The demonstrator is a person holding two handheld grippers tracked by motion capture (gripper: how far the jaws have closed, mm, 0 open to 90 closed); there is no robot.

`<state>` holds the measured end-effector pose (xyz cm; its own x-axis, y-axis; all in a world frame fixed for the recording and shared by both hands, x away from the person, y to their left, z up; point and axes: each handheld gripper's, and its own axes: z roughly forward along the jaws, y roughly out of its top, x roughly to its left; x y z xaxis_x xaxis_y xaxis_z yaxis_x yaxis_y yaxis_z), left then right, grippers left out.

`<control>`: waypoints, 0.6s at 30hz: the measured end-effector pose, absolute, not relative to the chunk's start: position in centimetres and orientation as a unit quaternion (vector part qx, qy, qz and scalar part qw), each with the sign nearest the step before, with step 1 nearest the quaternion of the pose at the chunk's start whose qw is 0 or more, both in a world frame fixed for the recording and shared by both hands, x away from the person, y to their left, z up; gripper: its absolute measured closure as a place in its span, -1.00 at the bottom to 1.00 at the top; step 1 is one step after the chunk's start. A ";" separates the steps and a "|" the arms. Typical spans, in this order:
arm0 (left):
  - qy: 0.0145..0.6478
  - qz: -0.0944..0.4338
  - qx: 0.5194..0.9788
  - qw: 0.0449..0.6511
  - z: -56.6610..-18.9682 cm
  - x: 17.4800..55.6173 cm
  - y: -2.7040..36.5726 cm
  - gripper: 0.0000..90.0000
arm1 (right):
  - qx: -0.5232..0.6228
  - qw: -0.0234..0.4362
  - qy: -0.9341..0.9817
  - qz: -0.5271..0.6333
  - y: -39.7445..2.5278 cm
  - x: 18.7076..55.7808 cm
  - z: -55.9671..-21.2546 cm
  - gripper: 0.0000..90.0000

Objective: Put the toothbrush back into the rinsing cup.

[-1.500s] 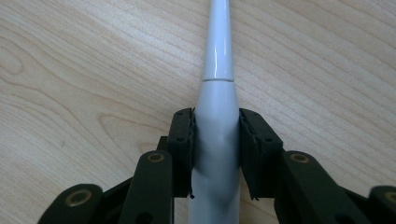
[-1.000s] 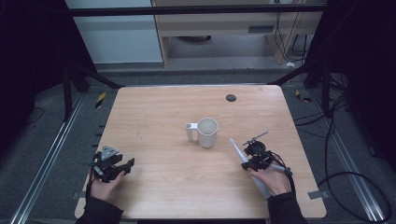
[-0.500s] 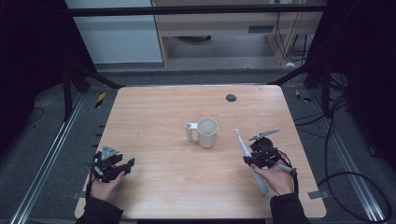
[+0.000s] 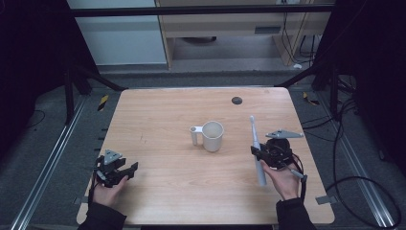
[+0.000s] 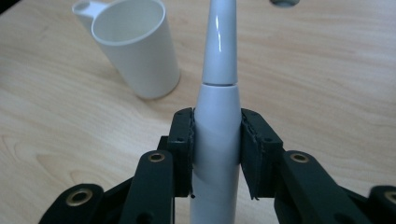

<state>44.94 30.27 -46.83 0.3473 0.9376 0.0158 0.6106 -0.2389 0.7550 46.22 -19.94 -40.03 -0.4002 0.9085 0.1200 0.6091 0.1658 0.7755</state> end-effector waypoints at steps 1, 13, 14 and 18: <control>0.517 0.244 0.748 0.337 -46.8 44.9 30.3 -0.01 | 0.513 0.195 0.735 0.398 -19.9 46.2 -39.9 0.50; 0.515 0.249 0.746 0.340 -46.7 44.8 30.2 0.00 | 0.508 0.235 0.682 0.471 -18.8 46.6 -38.2 0.50; 0.515 0.250 0.746 0.340 -46.7 44.8 30.2 0.00 | 0.507 0.238 0.678 0.475 -18.7 46.7 -38.1 0.50; 0.515 0.251 0.746 0.339 -46.8 44.8 30.3 0.00 | 0.506 0.246 0.663 0.493 -18.2 47.0 -37.5 0.50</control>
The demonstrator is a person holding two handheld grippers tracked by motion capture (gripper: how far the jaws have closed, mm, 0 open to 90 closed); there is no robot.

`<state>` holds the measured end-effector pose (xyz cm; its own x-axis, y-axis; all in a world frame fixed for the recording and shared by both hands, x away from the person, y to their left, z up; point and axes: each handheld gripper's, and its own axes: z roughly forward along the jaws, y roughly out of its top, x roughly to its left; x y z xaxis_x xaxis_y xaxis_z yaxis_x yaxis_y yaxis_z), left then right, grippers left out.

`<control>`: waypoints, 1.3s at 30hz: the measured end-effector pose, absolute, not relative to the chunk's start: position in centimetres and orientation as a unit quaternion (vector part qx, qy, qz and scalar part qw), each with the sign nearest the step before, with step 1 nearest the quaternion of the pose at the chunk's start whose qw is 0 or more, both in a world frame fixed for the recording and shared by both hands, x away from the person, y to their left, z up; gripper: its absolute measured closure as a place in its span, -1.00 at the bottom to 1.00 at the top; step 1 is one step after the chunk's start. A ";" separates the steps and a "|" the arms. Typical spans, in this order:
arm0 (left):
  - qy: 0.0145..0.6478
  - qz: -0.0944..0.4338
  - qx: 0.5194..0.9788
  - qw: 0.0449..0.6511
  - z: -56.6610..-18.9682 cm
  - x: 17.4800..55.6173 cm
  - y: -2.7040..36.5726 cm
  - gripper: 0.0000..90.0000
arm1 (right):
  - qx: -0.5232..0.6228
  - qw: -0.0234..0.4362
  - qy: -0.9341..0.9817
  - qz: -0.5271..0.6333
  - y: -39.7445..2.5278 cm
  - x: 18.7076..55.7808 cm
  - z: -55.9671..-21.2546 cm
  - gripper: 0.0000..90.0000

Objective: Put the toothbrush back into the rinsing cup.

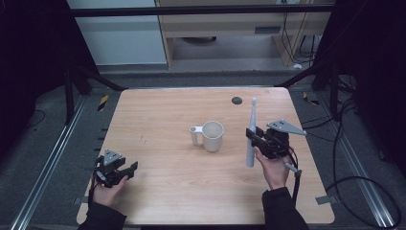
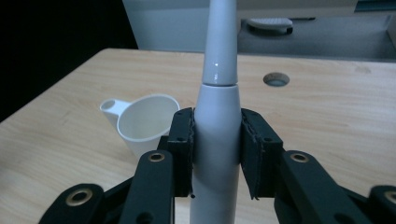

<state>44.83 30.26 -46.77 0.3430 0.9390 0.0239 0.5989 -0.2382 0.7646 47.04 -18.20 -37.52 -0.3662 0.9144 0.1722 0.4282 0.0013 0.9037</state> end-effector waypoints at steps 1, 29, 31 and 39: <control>0.515 0.251 0.746 0.339 -46.8 44.8 30.3 0.00 | 0.505 0.250 0.660 0.497 -18.1 47.1 -37.4 0.50; 0.514 0.252 0.748 0.336 -46.9 44.9 30.2 0.00 | 0.488 0.265 0.601 0.575 -14.2 50.1 -34.9 0.50; 0.514 0.252 0.748 0.336 -46.9 45.0 30.2 0.00 | 0.488 0.263 0.597 0.580 -14.0 50.3 -34.9 0.50; 0.514 0.252 0.748 0.336 -46.9 45.0 30.2 0.00 | 0.489 0.268 0.584 0.590 -13.4 51.3 -34.4 0.50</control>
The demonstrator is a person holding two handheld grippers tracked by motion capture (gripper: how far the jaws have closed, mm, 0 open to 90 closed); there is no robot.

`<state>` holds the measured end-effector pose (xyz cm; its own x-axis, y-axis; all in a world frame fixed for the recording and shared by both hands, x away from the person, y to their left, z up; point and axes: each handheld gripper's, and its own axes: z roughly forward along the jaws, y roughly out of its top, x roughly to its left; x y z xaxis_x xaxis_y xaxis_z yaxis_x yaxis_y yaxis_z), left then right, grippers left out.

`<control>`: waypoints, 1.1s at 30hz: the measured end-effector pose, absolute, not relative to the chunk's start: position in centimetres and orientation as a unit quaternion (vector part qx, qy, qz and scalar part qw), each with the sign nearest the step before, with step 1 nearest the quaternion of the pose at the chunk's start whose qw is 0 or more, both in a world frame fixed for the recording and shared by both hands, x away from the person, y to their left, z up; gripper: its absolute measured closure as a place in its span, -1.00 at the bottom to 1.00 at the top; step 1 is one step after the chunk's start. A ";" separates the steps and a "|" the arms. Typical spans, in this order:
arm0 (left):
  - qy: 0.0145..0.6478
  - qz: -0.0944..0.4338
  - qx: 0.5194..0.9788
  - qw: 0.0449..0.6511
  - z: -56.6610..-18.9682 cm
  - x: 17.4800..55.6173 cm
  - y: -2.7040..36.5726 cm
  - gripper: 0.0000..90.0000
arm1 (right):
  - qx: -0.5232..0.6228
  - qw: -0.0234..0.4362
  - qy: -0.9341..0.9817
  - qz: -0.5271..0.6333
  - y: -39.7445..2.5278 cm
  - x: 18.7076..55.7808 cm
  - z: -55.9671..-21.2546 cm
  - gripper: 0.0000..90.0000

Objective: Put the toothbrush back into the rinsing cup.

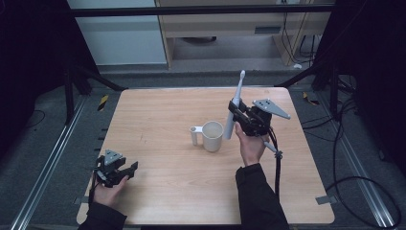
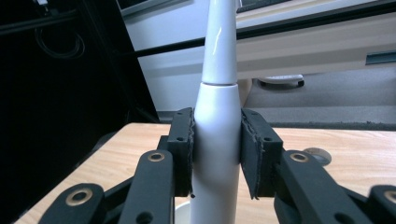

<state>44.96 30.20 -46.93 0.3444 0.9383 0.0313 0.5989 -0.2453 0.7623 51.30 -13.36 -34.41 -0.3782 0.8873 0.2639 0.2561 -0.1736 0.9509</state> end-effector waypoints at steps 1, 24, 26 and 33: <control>0.514 0.252 0.748 0.336 -46.9 45.0 30.2 0.00 | 0.489 0.268 0.583 0.591 -13.3 51.4 -34.4 0.50; 0.514 0.253 0.747 0.338 -46.9 45.0 30.2 0.00 | 0.493 0.256 0.575 0.600 -10.5 54.4 -35.8 0.50; 0.514 0.253 0.747 0.338 -46.9 45.0 30.2 0.00 | 0.495 0.254 0.574 0.602 -10.5 54.6 -35.9 0.50; 0.513 0.253 0.747 0.339 -46.9 45.0 30.2 0.00 | 0.500 0.246 0.576 0.598 -9.9 55.4 -36.7 0.50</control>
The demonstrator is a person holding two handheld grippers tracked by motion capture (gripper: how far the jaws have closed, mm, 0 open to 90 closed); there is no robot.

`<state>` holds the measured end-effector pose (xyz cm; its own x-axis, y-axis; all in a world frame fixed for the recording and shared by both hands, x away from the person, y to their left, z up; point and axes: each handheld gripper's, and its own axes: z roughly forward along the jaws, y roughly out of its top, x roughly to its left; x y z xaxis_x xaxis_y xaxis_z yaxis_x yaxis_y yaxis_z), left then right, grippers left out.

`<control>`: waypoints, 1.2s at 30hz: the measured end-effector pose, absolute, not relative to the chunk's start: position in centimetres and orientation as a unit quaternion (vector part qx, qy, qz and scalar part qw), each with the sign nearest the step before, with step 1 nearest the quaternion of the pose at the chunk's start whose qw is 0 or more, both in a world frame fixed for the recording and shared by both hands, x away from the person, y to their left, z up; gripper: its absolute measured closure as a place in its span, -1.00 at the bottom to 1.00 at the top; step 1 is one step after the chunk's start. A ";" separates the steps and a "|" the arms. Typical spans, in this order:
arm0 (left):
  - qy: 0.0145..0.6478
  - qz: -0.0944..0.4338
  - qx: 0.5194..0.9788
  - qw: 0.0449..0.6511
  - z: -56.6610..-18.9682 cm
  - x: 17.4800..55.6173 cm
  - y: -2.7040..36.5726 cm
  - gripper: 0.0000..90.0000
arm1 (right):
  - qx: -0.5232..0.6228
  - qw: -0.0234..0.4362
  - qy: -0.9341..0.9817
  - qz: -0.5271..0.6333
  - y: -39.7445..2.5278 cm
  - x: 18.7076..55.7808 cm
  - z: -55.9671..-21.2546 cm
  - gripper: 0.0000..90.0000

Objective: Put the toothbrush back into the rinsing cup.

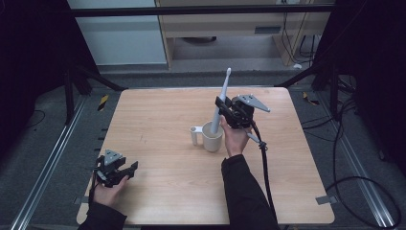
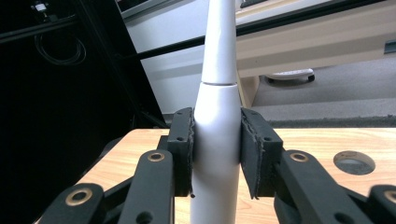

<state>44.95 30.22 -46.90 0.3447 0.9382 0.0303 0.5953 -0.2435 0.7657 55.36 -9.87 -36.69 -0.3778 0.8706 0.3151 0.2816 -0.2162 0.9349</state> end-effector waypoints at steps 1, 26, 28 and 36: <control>0.513 0.253 0.747 0.339 -46.9 45.0 30.2 0.00 | 0.500 0.246 0.577 0.597 -9.7 55.5 -36.8 0.50; 0.513 0.255 0.745 0.340 -46.9 44.9 30.2 0.00 | 0.521 0.238 0.612 0.545 -7.9 56.4 -39.6 0.50; 0.513 0.255 0.747 0.339 -46.9 45.0 30.2 0.00 | 0.525 0.234 0.616 0.539 -7.9 56.4 -40.0 0.50; 0.512 0.255 0.747 0.339 -46.9 44.9 30.2 0.00 | 0.530 0.232 0.629 0.520 -7.7 56.5 -40.4 0.49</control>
